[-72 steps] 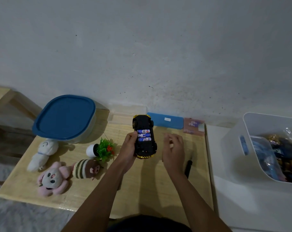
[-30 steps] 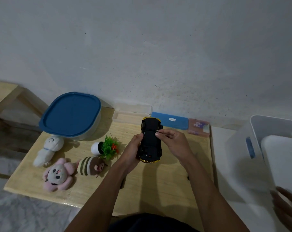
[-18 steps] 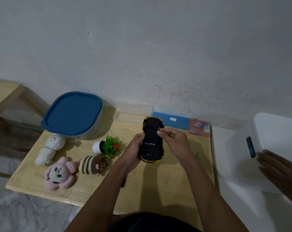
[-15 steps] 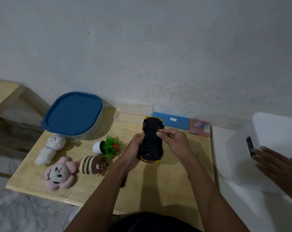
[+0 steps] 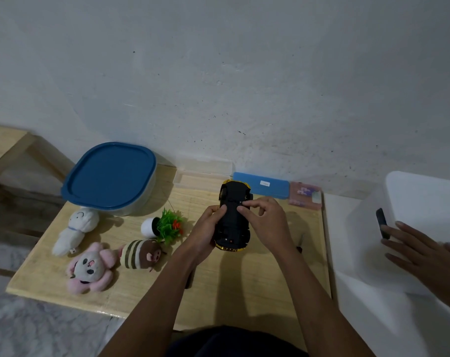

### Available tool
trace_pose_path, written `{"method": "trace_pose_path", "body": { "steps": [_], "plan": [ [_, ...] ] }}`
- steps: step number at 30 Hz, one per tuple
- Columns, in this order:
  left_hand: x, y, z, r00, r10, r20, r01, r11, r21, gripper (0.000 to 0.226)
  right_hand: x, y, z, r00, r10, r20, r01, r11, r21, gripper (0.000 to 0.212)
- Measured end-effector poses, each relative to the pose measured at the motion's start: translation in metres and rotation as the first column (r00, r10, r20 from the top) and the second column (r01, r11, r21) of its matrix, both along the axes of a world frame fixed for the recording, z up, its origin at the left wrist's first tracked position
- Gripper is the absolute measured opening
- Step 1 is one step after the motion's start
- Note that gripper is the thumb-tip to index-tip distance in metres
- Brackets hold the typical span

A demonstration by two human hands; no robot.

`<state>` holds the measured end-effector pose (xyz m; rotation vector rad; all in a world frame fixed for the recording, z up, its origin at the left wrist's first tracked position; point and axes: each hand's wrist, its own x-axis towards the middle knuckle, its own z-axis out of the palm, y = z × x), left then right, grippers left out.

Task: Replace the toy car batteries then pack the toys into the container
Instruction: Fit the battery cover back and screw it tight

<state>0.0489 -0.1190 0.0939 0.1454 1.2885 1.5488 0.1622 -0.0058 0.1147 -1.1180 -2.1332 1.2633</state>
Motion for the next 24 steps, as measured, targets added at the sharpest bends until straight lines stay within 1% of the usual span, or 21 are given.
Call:
{"method": "trace_pose_path", "body": {
  "steps": [1, 3, 5, 6, 8, 10, 12, 15, 19, 20, 21, 22, 23, 24],
  "plan": [
    [0.000, 0.000, 0.000, 1.000, 0.004, -0.008, -0.004, 1.000, -0.002, 0.022, 0.000, -0.002, -0.002, 0.999, -0.031, -0.007, 0.031, 1.000, -0.004, 0.021],
    [0.000, -0.001, 0.000, 1.000, 0.006, -0.018, -0.006, 1.000, -0.006, 0.017, -0.001, -0.006, -0.005, 0.993, -0.116, -0.019, 0.114, 0.990, -0.079, 0.036],
    [-0.001, -0.002, 0.002, 1.000, -0.007, -0.031, 0.007, 1.000, 0.000, 0.016, -0.002, -0.007, -0.003, 0.985, -0.171, 0.002, 0.165, 0.950, -0.263, 0.053],
    [-0.001, -0.003, 0.003, 0.999, -0.018, -0.036, 0.019, 1.000, 0.007, 0.015, -0.002, -0.008, -0.001, 0.988, -0.157, 0.015, 0.151, 0.919, -0.365, 0.054],
    [0.000, -0.003, 0.005, 0.998, -0.044, -0.048, 0.044, 0.999, 0.018, 0.014, -0.001, -0.007, 0.001, 0.997, -0.075, -0.004, 0.061, 0.844, -0.532, 0.040],
    [0.001, -0.003, 0.007, 0.997, -0.056, -0.058, 0.057, 0.998, 0.017, 0.013, 0.000, -0.008, 0.003, 0.997, -0.056, -0.050, 0.016, 0.806, -0.592, 0.028],
    [0.003, -0.002, 0.008, 0.996, -0.057, -0.064, 0.057, 0.998, 0.008, 0.013, 0.000, -0.010, 0.005, 0.993, -0.091, -0.072, 0.032, 0.811, -0.584, 0.024],
    [0.004, 0.000, 0.010, 0.997, -0.048, -0.061, 0.048, 0.999, -0.003, 0.016, -0.001, -0.012, 0.004, 0.988, -0.124, -0.096, 0.046, 0.816, -0.577, 0.024],
    [0.005, 0.001, 0.008, 0.997, -0.048, -0.065, 0.048, 0.999, -0.008, 0.018, 0.003, -0.009, 0.005, 0.995, -0.055, -0.085, 0.007, 0.874, -0.486, 0.024],
    [0.005, 0.001, 0.007, 0.996, -0.053, -0.072, 0.052, 0.999, -0.014, 0.018, 0.006, -0.008, 0.004, 0.994, -0.063, -0.087, 0.015, 0.886, -0.464, 0.024],
    [0.004, 0.002, 0.007, 0.995, -0.055, -0.080, 0.053, 0.998, -0.020, 0.017, 0.011, -0.005, 0.000, 0.991, -0.104, -0.081, 0.057, 0.894, -0.445, 0.025],
    [0.004, 0.002, 0.006, 0.995, -0.051, -0.083, 0.049, 0.999, -0.024, 0.016, 0.017, -0.002, -0.007, 0.982, -0.179, -0.059, 0.137, 0.894, -0.426, 0.026],
    [0.003, 0.003, 0.006, 0.996, -0.042, -0.082, 0.040, 0.999, -0.025, 0.015, 0.024, 0.001, -0.017, 0.963, -0.268, -0.002, 0.248, 0.892, -0.377, 0.029],
    [0.003, 0.004, 0.006, 0.996, -0.031, -0.078, 0.029, 0.999, -0.024, 0.015, 0.031, 0.006, -0.029, 0.932, -0.350, 0.091, 0.362, 0.889, -0.282, 0.034]
  ]
}}
